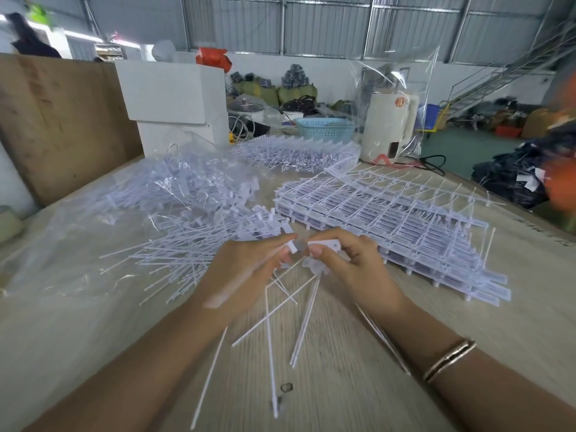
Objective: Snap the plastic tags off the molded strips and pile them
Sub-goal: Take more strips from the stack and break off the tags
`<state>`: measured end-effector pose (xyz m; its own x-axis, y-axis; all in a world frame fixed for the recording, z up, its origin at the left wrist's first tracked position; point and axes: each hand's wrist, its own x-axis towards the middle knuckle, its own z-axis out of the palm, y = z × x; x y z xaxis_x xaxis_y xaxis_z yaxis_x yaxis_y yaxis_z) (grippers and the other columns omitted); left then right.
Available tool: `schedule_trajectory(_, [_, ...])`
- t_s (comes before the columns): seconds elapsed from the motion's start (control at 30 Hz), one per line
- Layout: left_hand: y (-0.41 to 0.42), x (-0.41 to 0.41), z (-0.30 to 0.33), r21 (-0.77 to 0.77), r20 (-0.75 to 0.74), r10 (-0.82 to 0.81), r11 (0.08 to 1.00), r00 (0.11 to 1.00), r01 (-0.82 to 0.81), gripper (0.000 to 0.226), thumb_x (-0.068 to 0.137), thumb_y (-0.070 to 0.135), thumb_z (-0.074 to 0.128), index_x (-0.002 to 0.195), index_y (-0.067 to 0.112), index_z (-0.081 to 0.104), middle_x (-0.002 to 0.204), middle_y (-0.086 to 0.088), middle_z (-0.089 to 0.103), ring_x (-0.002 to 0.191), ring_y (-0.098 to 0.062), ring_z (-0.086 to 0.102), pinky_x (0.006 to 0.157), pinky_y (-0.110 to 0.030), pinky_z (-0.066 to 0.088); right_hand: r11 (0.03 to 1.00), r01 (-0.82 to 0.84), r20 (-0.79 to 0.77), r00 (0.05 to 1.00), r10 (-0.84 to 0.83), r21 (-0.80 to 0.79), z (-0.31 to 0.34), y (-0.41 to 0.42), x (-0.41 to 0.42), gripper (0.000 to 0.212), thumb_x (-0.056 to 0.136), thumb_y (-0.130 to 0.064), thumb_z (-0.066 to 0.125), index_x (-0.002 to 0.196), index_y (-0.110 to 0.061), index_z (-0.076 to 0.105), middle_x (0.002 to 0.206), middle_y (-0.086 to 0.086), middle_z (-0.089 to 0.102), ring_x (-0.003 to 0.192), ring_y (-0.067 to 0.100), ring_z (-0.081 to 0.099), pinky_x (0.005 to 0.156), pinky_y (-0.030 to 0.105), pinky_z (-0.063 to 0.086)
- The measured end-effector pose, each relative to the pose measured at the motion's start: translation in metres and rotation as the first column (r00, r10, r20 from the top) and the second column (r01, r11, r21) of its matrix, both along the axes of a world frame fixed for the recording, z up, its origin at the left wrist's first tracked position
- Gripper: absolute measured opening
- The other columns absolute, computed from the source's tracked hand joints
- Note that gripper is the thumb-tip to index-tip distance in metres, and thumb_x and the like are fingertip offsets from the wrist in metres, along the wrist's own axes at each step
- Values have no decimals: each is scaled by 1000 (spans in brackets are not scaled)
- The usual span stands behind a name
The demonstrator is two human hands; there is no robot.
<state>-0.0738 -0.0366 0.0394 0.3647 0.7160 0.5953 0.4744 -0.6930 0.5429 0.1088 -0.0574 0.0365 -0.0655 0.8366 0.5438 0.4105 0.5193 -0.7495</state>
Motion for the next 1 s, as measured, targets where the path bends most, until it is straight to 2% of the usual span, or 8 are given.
schedule_trajectory(0.13, [0,-3,0,34,-94,16,999,995,-13,34,85,22,68,118,27,65,90,7,70,75,-6,62,72,-18,46,992,48,-131,989,-63,-120,-2,7,8,14,88,-26,63,75,-24,64,74,-7,64,73,7,59,74,33,45])
schedule_trajectory(0.27, [0,0,-1,66,-132,46,997,990,-37,34,79,29,72,113,30,68,89,22,52,73,1,54,62,-18,41,952,205,-119,964,-236,-226,-10,15,12,21,90,-19,60,70,-20,61,88,11,64,84,19,60,78,34,44])
schedule_trajectory(0.4, [0,1,-2,39,-125,31,999,992,-26,26,76,36,73,101,32,65,87,22,56,79,-1,56,65,-26,49,925,260,-22,961,-277,-278,-10,17,5,22,93,-20,53,78,-37,56,92,-15,57,94,20,57,94,42,42])
schedule_trajectory(0.5, [-1,2,-3,-6,-133,67,998,989,-68,24,73,41,72,87,36,53,84,19,59,74,0,57,62,-29,50,943,292,114,954,-277,-159,-8,13,1,15,93,-31,48,91,-44,54,104,-19,52,111,12,45,101,46,31])
schedule_trajectory(0.67, [-7,7,-1,37,-132,90,996,987,-86,34,68,46,68,91,31,48,89,16,54,71,-5,57,59,-35,50,974,228,317,923,-216,-1,-1,-1,-8,31,79,-67,33,83,-51,59,102,-28,47,107,0,33,88,26,18])
schedule_trajectory(0.73, [-10,11,-1,71,-131,72,995,989,-63,33,70,39,70,93,24,52,92,14,52,74,-7,55,61,-36,50,981,193,408,895,-181,11,-4,-1,-11,33,84,-65,45,86,-42,68,101,-27,48,106,3,32,88,15,12])
schedule_trajectory(0.83, [-12,11,0,77,-137,48,996,989,-38,34,73,34,74,98,20,56,97,11,56,80,-9,58,65,-35,51,993,109,256,962,-96,-37,-5,2,-9,16,87,-35,62,76,-29,71,90,-23,55,101,9,41,90,20,21])
schedule_trajectory(1.0, [-14,4,1,66,-151,59,997,987,-50,24,81,28,59,105,26,60,95,14,63,80,-6,58,67,-32,48,985,57,-101,992,-75,-164,-2,8,0,35,89,-15,62,57,-30,62,79,-12,59,103,27,50,100,49,31])
